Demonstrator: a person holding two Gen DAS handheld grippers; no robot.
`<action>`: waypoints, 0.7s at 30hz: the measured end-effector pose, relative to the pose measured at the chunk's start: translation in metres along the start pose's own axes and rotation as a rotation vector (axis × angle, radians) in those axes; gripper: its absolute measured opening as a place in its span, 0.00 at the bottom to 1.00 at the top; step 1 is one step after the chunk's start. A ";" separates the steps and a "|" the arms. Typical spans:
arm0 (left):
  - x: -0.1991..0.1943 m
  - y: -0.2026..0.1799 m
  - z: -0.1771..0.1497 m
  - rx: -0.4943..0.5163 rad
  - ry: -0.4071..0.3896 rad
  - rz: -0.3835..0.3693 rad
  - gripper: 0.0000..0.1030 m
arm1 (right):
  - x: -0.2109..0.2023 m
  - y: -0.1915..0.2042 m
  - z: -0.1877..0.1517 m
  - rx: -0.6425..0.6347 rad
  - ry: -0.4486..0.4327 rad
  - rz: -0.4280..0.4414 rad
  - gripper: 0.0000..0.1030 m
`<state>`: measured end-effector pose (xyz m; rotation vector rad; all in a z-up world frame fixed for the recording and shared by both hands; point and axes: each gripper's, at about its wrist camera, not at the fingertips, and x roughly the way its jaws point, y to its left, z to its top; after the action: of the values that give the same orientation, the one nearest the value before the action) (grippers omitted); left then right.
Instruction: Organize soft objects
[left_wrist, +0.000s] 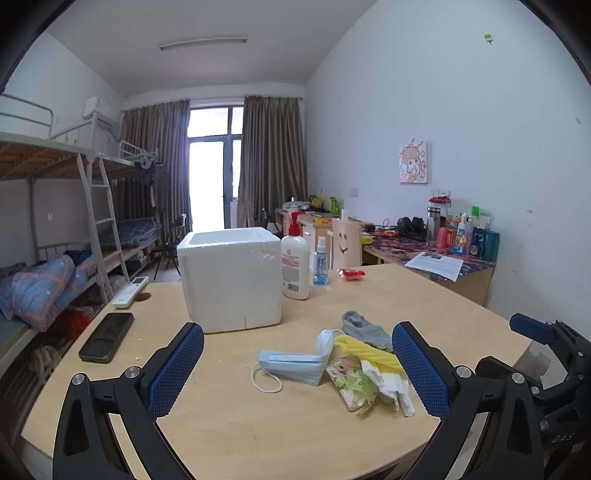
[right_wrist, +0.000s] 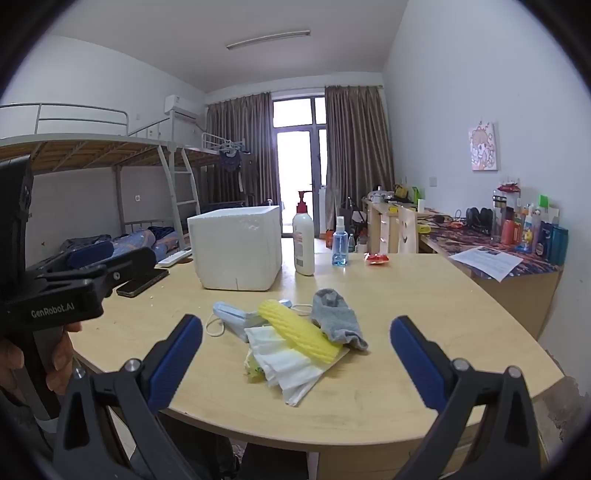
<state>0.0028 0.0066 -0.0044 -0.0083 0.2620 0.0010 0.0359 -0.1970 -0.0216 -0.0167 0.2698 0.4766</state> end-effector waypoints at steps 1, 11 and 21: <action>0.001 0.000 0.000 0.002 0.001 0.004 0.99 | 0.000 0.000 0.000 -0.001 0.000 -0.001 1.00; 0.001 0.000 -0.001 0.008 -0.004 0.006 0.99 | 0.000 -0.001 0.000 0.003 -0.001 -0.007 1.00; 0.000 0.000 -0.002 0.010 -0.004 0.000 0.99 | -0.001 0.000 0.001 0.003 0.000 -0.011 1.00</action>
<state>0.0027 0.0070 -0.0064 0.0017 0.2578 -0.0007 0.0357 -0.1974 -0.0209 -0.0154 0.2700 0.4649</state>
